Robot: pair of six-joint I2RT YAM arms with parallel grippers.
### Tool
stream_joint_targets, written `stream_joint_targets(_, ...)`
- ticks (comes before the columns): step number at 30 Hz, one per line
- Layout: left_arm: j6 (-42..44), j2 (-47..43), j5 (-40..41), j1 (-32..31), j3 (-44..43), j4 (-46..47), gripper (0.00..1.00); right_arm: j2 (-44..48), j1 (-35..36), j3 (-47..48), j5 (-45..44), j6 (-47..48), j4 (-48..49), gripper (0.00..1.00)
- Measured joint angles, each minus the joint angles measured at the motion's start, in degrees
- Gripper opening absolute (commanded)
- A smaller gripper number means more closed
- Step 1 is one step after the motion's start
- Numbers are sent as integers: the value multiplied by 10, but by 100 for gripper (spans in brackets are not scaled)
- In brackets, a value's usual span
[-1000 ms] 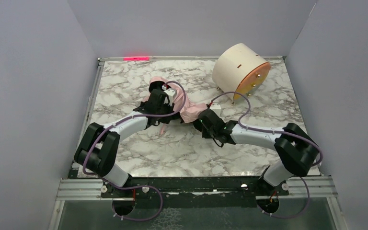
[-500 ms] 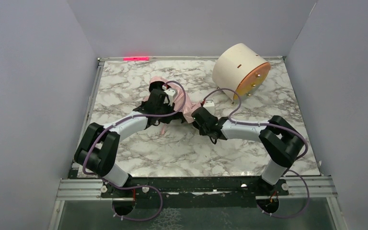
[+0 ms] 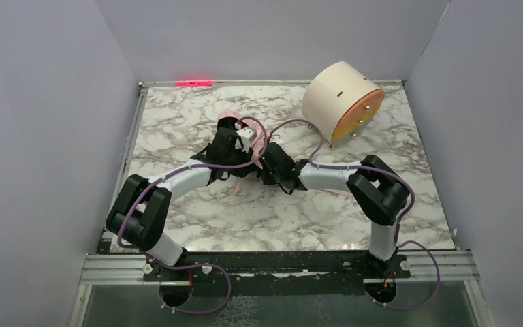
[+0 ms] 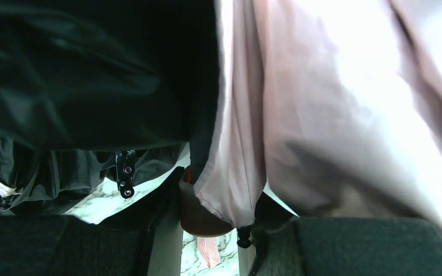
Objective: Put away the umbrella
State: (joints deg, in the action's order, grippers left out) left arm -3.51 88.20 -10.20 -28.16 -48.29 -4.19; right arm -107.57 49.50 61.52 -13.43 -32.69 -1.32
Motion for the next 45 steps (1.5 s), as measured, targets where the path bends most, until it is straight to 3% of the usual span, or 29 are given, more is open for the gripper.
stream_joint_targets(6,8,3,-26,-7,0,5,0,-31,0,26,45,6,39,1)
stream_joint_targets(11,23,5,-40,-8,0,3,0,5,-2,-30,100,27,72,6)
stream_joint_targets(21,106,11,-73,-12,0,-11,0,312,4,-199,260,81,44,27)
stream_joint_targets(28,179,23,-101,-12,-4,-24,0,496,6,-182,212,105,-70,46)
stream_joint_targets(32,218,24,-132,-12,-4,-30,0,507,0,-150,110,98,-151,52)
stream_joint_targets(35,245,24,-154,-12,-4,-36,0,479,-31,-146,83,84,-190,54)
stream_joint_targets(45,269,23,-164,-13,9,-26,0,449,-68,-177,176,47,-209,59)
